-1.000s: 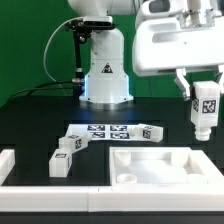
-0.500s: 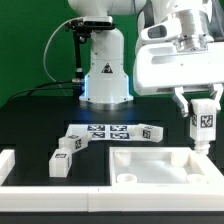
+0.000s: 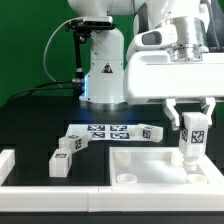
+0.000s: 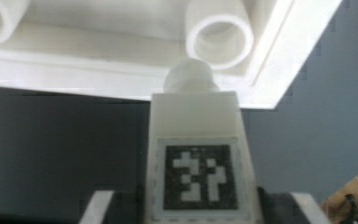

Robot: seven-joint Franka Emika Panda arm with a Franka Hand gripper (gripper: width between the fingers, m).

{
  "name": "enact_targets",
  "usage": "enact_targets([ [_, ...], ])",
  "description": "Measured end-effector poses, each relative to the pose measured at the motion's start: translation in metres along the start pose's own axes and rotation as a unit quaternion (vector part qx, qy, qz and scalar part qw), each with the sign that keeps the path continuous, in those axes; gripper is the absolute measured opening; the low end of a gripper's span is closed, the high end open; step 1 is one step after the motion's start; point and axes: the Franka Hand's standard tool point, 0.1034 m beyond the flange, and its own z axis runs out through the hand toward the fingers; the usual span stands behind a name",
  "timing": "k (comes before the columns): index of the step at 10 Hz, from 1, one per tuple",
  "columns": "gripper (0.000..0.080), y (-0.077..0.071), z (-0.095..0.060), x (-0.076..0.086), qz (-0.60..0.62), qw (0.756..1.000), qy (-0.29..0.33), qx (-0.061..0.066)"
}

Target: Assemble one leg

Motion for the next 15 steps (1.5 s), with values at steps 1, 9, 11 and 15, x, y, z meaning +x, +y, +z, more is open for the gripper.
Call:
enact_targets([
  [1, 0.0286, -0.002, 0.002, -0.002, 0.0, 1.0, -0.002, 0.001],
  [9, 0.0286, -0.015, 0.017, -0.005, -0.007, 1.0, -0.005, 0.006],
  [11, 0.0286, -0.016, 0.017, -0.004, -0.008, 1.0, -0.002, 0.007],
  [15, 0.0286, -0.019, 0.016, -0.007, -0.01, 1.0, 0.01, 0.007],
])
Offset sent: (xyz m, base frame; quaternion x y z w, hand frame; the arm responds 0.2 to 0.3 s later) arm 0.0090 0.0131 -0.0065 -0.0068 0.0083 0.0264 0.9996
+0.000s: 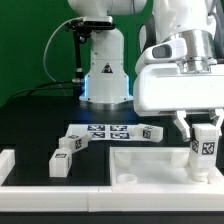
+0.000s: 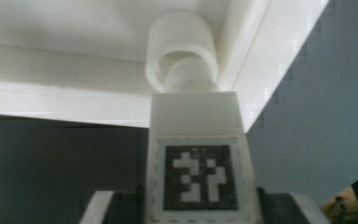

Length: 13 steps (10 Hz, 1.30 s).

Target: Assemble one leg

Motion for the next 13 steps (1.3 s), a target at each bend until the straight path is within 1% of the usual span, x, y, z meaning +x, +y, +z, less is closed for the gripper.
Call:
enact_targets([
  [2, 0.0286, 0.0, 0.002, 0.003, -0.001, 1.0, 0.026, -0.003],
  [4, 0.0287, 0.001, 0.002, 0.003, -0.001, 1.0, 0.023, -0.003],
  [5, 0.0287, 0.0, 0.0, 0.003, -0.001, 1.0, 0.015, -0.001],
  [7, 0.0287, 0.002, -0.011, 0.004, -0.001, 1.0, 0.011, -0.001],
  [8, 0.0287, 0.003, -0.013, 0.0, -0.002, 1.0, 0.008, -0.001],
  [10, 0.0287, 0.001, -0.006, -0.008, -0.004, 1.0, 0.003, -0.001],
  [13, 0.0287, -0.002, -0.001, -0.001, -0.006, 1.0, 0.02, -0.002],
])
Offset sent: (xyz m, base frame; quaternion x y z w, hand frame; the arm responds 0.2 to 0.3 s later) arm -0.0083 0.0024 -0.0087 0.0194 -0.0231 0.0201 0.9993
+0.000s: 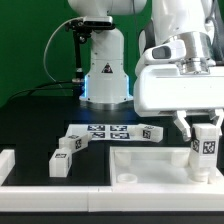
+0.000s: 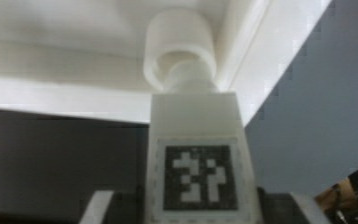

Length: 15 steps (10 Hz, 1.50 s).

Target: Assemble one leg

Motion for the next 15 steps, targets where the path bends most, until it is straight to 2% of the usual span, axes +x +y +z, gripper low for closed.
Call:
enact_targets([
  [8, 0.0287, 0.0065, 0.0005, 0.0003, -0.004, 1.0, -0.007, -0.002],
  [15, 0.0287, 0.001, 0.0014, -0.0038, -0.005, 1.0, -0.018, 0.003],
])
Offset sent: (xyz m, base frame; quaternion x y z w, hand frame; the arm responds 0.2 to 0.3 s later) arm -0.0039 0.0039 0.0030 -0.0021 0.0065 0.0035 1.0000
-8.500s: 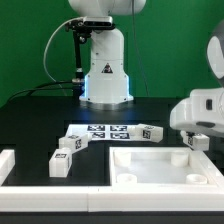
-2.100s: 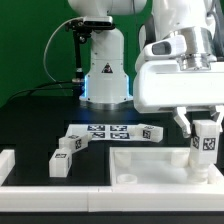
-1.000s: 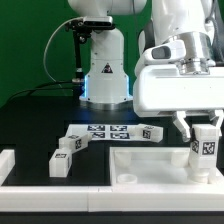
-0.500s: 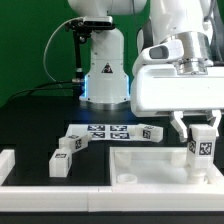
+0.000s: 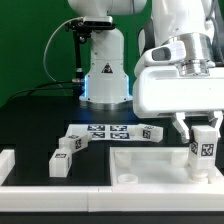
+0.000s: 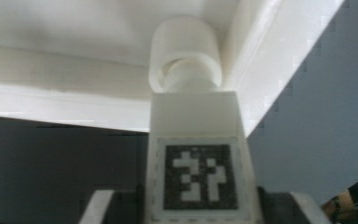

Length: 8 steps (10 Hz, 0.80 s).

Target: Assemble one leg

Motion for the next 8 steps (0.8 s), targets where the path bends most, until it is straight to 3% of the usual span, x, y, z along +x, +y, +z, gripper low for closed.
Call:
enact_targets([
  [2, 0.0287, 0.0019, 0.0054, -0.0066, -0.001, 1.0, -0.003, -0.002],
  [8, 0.0287, 0.0021, 0.01, -0.004, -0.003, 1.0, 0.01, -0.004],
])
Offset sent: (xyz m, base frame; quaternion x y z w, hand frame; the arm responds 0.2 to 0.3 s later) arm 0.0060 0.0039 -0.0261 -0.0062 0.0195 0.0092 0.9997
